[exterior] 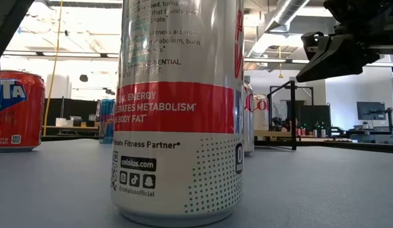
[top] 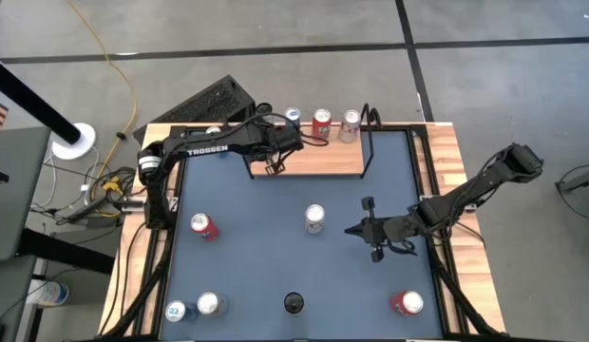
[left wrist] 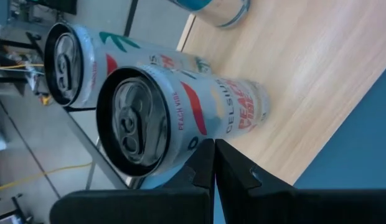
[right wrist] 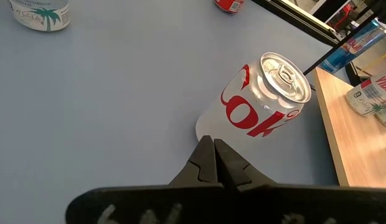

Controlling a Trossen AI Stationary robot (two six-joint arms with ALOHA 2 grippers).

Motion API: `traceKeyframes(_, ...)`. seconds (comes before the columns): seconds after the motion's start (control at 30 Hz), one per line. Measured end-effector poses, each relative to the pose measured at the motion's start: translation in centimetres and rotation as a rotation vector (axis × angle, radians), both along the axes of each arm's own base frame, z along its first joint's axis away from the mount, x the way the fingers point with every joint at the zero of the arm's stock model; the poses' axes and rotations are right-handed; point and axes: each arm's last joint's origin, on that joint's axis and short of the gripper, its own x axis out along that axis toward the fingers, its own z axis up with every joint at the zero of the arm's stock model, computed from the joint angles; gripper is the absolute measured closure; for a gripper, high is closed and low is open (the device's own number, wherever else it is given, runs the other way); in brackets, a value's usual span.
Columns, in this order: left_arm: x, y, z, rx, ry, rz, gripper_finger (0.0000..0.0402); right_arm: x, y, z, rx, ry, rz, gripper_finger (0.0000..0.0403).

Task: Place canned beverage on shelf
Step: Put the top white soda can on the shelf aligned with the other white soda can

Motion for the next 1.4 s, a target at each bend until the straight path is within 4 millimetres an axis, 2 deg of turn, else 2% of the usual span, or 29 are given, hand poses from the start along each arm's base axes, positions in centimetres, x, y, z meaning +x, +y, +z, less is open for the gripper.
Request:
traceKeyframes(0.7,-1.3,0.4,-0.1,0.057,0.117,0.065,0.0401,0.0,0.0,-0.1,-0.001,0.006,0.0,0.0403)
traceKeyframes(1.4,-2.6,3.3,-0.1,0.051,0.117,0.158,0.0401,0.0,0.0,0.0,0.005,0.006,-0.004,0.0403)
